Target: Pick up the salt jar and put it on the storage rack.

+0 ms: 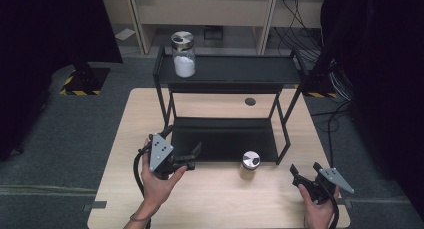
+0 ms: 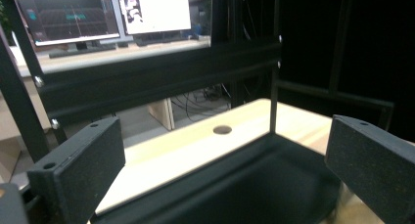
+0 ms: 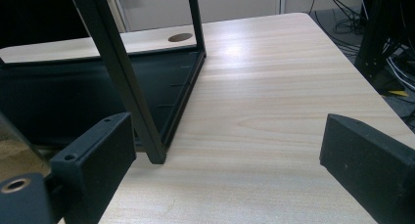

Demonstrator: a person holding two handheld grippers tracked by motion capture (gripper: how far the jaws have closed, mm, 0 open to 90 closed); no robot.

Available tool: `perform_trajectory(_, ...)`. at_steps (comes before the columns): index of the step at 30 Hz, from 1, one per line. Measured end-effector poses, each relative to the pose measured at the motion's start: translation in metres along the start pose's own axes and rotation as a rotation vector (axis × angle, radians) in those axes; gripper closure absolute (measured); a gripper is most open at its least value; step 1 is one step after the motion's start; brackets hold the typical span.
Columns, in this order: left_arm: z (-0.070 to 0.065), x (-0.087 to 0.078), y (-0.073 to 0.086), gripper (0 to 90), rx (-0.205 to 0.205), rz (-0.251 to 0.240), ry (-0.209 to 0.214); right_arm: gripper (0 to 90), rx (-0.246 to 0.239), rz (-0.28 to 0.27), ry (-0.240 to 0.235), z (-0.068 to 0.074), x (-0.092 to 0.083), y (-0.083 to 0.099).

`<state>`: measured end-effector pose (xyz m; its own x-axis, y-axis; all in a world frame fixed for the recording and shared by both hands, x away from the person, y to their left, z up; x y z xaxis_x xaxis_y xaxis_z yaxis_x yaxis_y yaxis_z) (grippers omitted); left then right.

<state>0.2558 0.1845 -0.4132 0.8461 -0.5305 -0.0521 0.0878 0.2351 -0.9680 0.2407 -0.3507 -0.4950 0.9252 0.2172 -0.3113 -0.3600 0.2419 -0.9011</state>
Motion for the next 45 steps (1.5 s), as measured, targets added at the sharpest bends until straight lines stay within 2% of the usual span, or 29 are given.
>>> perform_trajectory(8, -0.009, -0.001, 0.019, 0.6, -0.008, 0.029, 0.029, 6.6, 0.000, 0.000, 0.000, 0.000, 0.000, 0.000)
perform_trajectory(23, -0.021, -0.001, 0.044, 0.6, -0.044, 0.069, 0.038, 6.6, 0.002, -0.001, -0.002, 0.000, 0.000, 0.000)
perform_trajectory(28, -0.022, -0.002, 0.054, 0.6, -0.078, 0.081, 0.041, 6.6, 0.001, -0.001, -0.002, 0.000, 0.000, 0.000)
perform_trajectory(34, -0.026, -0.004, 0.067, 0.6, -0.093, 0.115, 0.055, 6.6, 0.001, -0.001, -0.002, 0.000, 0.000, 0.000)
perform_trajectory(45, -0.033, -0.002, 0.090, 0.6, -0.175, 0.164, 0.069, 6.6, -0.002, -0.002, 0.000, 0.000, 0.000, 0.000)
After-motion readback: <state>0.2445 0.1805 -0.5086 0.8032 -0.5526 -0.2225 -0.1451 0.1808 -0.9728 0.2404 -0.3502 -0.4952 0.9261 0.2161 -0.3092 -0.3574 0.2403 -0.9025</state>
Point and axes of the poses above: each handheld gripper's, and its own axes: x roughly forward along the jaws, y roughly out of its underside, z roughly to its left, the point moved 5 cm from there along x, roughly forward along the jaws, and after that the axes turned 11 degrees about x, right-handed, at the moved point
